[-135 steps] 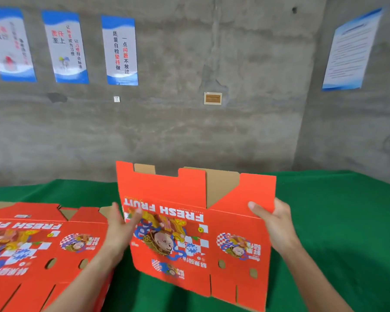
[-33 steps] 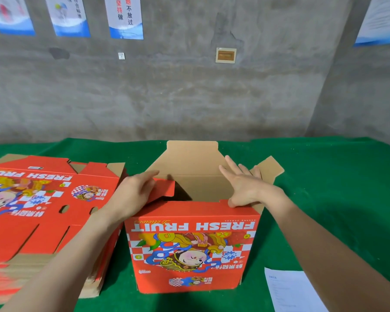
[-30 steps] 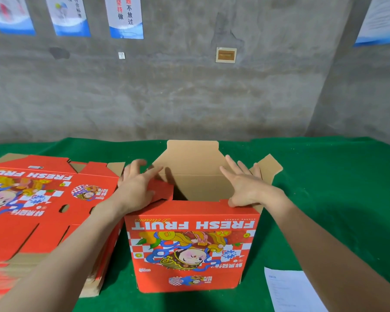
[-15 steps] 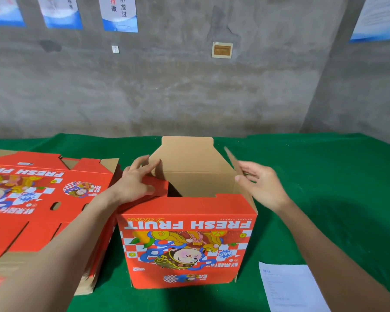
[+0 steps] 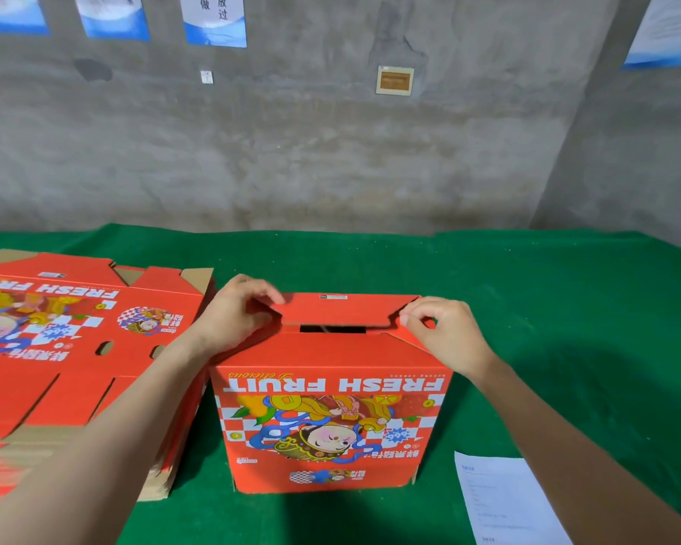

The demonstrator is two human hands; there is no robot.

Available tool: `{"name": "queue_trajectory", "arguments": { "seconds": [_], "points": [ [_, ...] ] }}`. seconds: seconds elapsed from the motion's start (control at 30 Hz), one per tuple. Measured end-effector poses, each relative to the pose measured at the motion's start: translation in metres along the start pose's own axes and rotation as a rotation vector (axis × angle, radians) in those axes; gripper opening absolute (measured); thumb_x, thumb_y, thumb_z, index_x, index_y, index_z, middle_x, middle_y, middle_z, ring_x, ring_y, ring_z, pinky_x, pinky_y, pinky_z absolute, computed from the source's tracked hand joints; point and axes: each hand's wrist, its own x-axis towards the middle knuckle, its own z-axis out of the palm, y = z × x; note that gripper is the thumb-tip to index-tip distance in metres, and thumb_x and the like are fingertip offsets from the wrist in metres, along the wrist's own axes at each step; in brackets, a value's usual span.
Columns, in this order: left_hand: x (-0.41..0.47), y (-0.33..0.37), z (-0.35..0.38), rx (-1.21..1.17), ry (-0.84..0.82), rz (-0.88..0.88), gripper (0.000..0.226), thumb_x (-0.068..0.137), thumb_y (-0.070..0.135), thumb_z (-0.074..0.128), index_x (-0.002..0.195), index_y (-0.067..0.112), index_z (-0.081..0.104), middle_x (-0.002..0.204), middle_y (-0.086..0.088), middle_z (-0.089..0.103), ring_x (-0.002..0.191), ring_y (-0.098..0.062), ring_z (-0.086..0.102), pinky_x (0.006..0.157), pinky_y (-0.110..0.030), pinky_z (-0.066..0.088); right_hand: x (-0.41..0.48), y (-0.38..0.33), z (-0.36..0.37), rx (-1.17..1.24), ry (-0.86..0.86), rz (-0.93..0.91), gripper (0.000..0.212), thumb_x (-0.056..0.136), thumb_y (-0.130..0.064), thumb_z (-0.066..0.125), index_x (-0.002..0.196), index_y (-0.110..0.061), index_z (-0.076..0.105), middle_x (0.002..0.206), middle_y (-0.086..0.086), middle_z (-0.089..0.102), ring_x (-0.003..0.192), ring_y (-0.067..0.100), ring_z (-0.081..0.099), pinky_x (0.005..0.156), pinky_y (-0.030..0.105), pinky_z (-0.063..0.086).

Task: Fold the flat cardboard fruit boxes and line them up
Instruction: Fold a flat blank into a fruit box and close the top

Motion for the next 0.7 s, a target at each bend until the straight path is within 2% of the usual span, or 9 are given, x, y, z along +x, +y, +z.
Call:
{"name": "queue_trajectory", "arguments": {
  "seconds": [0.03, 0.1, 0.17, 0.23, 0.3, 0.33, 0.4, 0.5, 0.7],
  "points": [
    [0.000, 0.002, 0.000, 0.007, -0.006, -0.039, 0.041, 0.077, -0.012, 0.063, 0.084, 0.028, 0.065, 0.097, -0.003, 0.057, 0.097, -0.016, 0.051, 0.095, -0.031, 0.040, -0.001, 0.000, -0.001, 0.006, 0.001, -0.004, 0.015, 0.084, 0.000, 0.066, 0.071, -0.003, 0.074, 0.083, -0.004, 0.070, 0.082, 0.006, 0.064, 0.084, 0.007, 0.043],
    [0.001, 0.008, -0.001, -0.048, -0.028, -0.153, 0.031, 0.082, -0.003, 0.056, 0.078, 0.024, 0.070, 0.110, -0.001, 0.053, 0.112, -0.012, 0.047, 0.101, -0.024, 0.032, -0.002, 0.001, -0.002, 0.000, 0.010, -0.012, 0.016, 0.085, -0.002, 0.065, 0.070, -0.003, 0.072, 0.082, -0.004, 0.069, 0.084, 0.009, 0.063, 0.088, 0.018, 0.045],
    [0.002, 0.014, -0.002, -0.127, -0.055, -0.249, 0.014, 0.079, 0.024, 0.059, 0.073, 0.021, 0.072, 0.112, 0.007, 0.050, 0.119, -0.005, 0.040, 0.099, -0.023, 0.027, -0.001, 0.003, -0.002, -0.035, 0.044, -0.012, 0.012, 0.085, -0.005, 0.066, 0.074, -0.005, 0.070, 0.087, 0.001, 0.067, 0.090, 0.017, 0.060, 0.091, 0.033, 0.044],
    [0.004, 0.015, -0.002, -0.091, -0.113, -0.276, 0.024, 0.075, 0.041, 0.073, 0.075, 0.018, 0.068, 0.106, 0.011, 0.056, 0.109, -0.005, 0.050, 0.088, -0.023, 0.034, 0.003, 0.003, -0.002, -0.040, 0.021, 0.058, 0.006, 0.086, -0.014, 0.066, 0.091, -0.011, 0.068, 0.100, 0.002, 0.063, 0.100, 0.018, 0.056, 0.094, 0.035, 0.042],
    [0.005, 0.016, 0.000, 0.056, -0.176, -0.267, 0.033, 0.072, 0.043, 0.079, 0.079, 0.017, 0.060, 0.090, 0.004, 0.062, 0.088, -0.016, 0.059, 0.070, -0.025, 0.042, 0.010, 0.002, -0.002, -0.026, -0.099, 0.215, 0.033, 0.088, -0.029, 0.064, 0.119, -0.018, 0.059, 0.124, 0.000, 0.057, 0.118, 0.017, 0.050, 0.099, 0.030, 0.037],
    [0.006, 0.016, 0.001, 0.125, -0.192, -0.273, 0.037, 0.070, 0.043, 0.080, 0.084, 0.017, 0.057, 0.091, 0.001, 0.060, 0.086, -0.019, 0.058, 0.069, -0.026, 0.042, 0.015, 0.000, -0.001, -0.027, -0.160, 0.292, 0.046, 0.088, -0.036, 0.063, 0.131, -0.021, 0.051, 0.135, -0.001, 0.051, 0.127, 0.017, 0.045, 0.101, 0.030, 0.034],
    [0.008, 0.016, 0.001, 0.185, -0.217, -0.317, 0.052, 0.069, 0.044, 0.080, 0.104, 0.020, 0.052, 0.109, -0.003, 0.056, 0.098, -0.020, 0.055, 0.083, -0.029, 0.044, 0.026, -0.003, 0.003, -0.080, -0.244, 0.373, 0.065, 0.087, -0.045, 0.062, 0.143, -0.024, 0.037, 0.148, 0.000, 0.038, 0.137, 0.020, 0.035, 0.107, 0.034, 0.029],
    [0.010, 0.018, 0.002, 0.244, -0.251, -0.331, 0.086, 0.070, 0.047, 0.078, 0.141, 0.021, 0.037, 0.137, -0.008, 0.043, 0.122, -0.025, 0.047, 0.105, -0.037, 0.038, 0.036, -0.007, 0.014, -0.247, -0.328, 0.412, 0.076, 0.084, -0.052, 0.061, 0.148, -0.023, 0.030, 0.148, 0.007, 0.029, 0.134, 0.028, 0.037, 0.105, 0.040, 0.034],
    [0.010, 0.019, 0.004, 0.319, -0.268, -0.317, 0.087, 0.073, 0.050, 0.075, 0.144, 0.020, 0.036, 0.138, -0.010, 0.039, 0.122, -0.027, 0.047, 0.105, -0.038, 0.039, 0.036, -0.009, 0.016, -0.300, -0.339, 0.412, 0.070, 0.082, -0.054, 0.062, 0.141, -0.022, 0.040, 0.134, 0.007, 0.036, 0.120, 0.029, 0.048, 0.097, 0.040, 0.041]
  ]
}}
